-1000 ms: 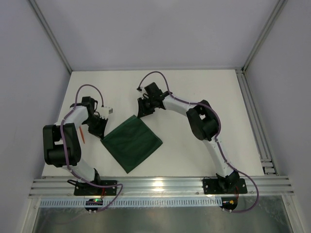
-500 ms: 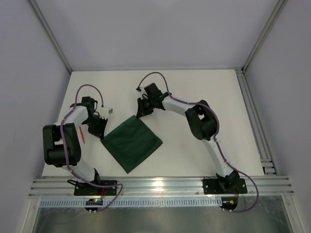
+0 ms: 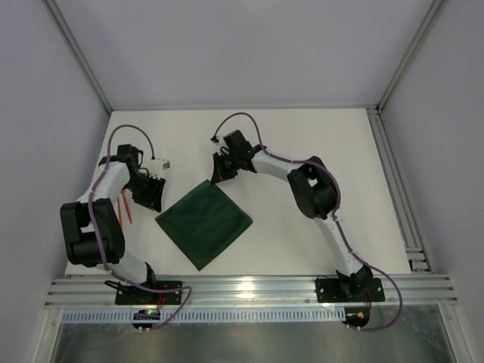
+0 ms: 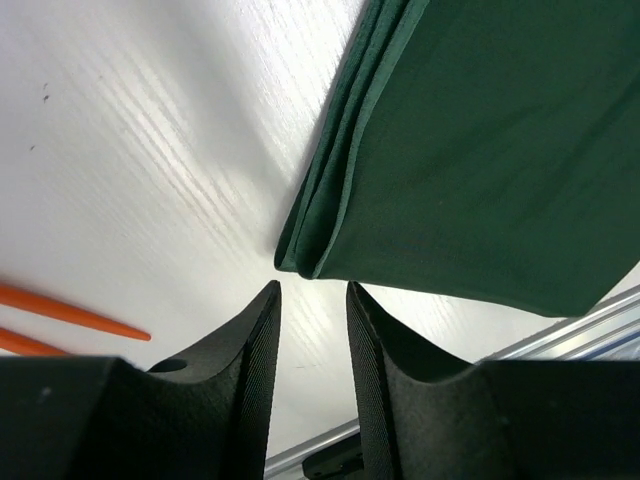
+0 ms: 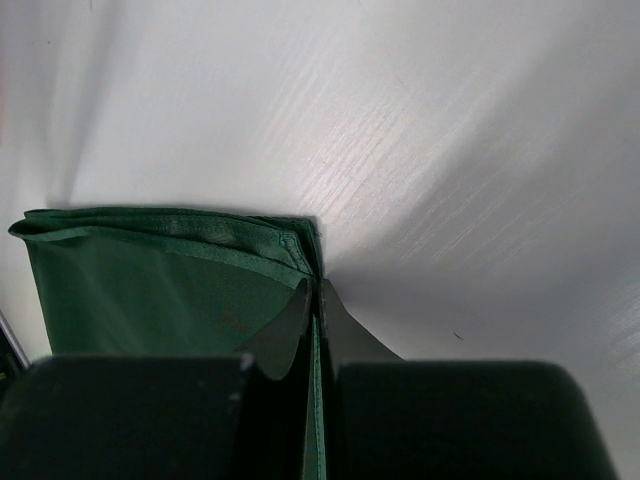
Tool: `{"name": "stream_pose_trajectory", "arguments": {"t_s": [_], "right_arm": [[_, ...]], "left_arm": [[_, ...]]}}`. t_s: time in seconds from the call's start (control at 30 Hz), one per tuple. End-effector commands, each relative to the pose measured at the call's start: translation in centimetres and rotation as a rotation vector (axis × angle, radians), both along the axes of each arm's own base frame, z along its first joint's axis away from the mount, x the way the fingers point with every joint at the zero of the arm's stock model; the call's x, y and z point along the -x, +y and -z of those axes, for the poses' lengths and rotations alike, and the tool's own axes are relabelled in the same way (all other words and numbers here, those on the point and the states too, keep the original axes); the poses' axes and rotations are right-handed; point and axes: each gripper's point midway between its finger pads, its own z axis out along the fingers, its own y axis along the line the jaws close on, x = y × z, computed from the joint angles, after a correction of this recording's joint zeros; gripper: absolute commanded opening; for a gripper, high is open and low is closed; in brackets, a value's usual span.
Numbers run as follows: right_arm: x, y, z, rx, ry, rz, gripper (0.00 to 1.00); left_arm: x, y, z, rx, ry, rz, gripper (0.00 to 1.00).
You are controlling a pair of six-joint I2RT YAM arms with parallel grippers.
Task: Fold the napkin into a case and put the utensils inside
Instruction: Fold the top corner of the square-folded napkin at the center of the board.
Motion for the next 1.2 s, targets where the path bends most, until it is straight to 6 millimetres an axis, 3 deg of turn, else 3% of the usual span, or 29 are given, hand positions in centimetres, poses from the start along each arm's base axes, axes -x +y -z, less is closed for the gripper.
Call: {"name": "stream_pose_trajectory", "arguments": {"t_s": [0.0,0.33,0.5,0.6,0.83,1.03,1.17], "right_arm": [[0.1,1.6,-5.0,-0.063,-0.106,-0.026,0.04],[0.7,2.2,-6.2,-0.083,-0.133,-0.037,0.04],[0.8,2.3,-5.7,-0.081,-0.123,-0.038,0.04],[0.7,2.4,-5.3,-0.083,-0.121,-0.034,0.04],[0.6,2.3,-5.7,-0.087,-0.134,-0.029,0.04],[0.7,2.3,-5.5,-0.085,-0.129,-0.031,0.04],[0.7,2.3,-5.8,-0.092,-0.134,-0.032,0.04]], "left_arm": [[0.5,0.2,-1.5,0.036,-0.011,-0.013,0.35],[3.0,0.8,0.4,0.045,0.1,-0.037,0.39],[3.8,0.1,0.5,0.098,0.149,-0.028,0.38],[4.4,-0.3,1.2,0.12,0.195,-0.028,0.43],[3.8,1.1,3.9,0.049,0.243,-0.064,0.44],[2.9,0.8,4.5,0.069,0.225,-0.064,0.34],[2.8,0.5,4.5,0.091,0.215,-0.037,0.15]]}}
